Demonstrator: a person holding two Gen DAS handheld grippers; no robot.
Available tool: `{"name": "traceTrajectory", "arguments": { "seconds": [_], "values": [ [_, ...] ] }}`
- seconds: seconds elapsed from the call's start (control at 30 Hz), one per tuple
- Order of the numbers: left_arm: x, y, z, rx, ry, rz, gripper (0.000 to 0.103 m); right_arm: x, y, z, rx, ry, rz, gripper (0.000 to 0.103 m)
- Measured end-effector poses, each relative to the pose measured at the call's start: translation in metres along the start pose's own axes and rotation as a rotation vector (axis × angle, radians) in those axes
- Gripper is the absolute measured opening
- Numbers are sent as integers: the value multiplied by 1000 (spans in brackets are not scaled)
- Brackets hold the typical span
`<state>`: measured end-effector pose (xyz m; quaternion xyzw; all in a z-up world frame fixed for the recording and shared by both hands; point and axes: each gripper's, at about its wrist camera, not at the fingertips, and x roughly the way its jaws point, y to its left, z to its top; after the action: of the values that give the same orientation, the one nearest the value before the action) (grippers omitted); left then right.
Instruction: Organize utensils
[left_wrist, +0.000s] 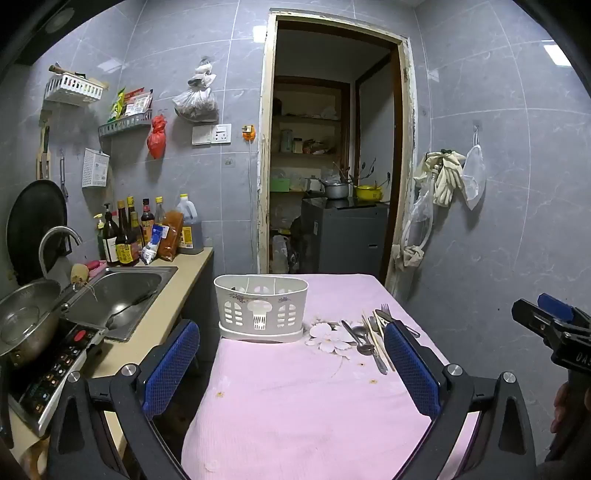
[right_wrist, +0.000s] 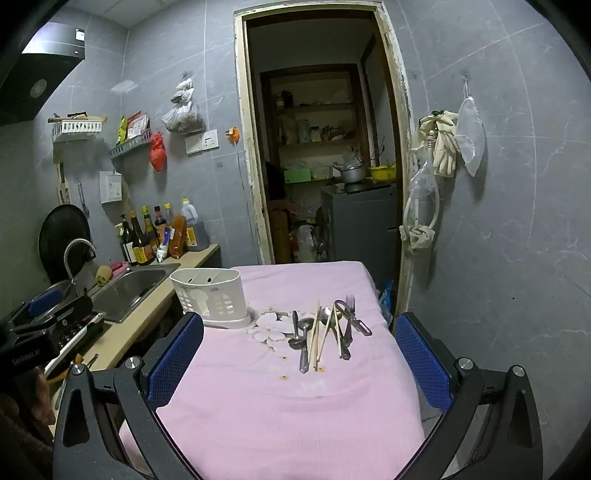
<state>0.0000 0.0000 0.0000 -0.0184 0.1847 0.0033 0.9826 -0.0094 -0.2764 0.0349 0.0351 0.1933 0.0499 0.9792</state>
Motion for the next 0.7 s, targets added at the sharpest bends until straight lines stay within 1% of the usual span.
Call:
{"name": "traceTrajectory", "arguments": {
  "seconds": [0.7],
  "values": [
    [0,0,0,-9,-3,-3,101,1,2,2,-4,-2,-3,102]
  ]
}}
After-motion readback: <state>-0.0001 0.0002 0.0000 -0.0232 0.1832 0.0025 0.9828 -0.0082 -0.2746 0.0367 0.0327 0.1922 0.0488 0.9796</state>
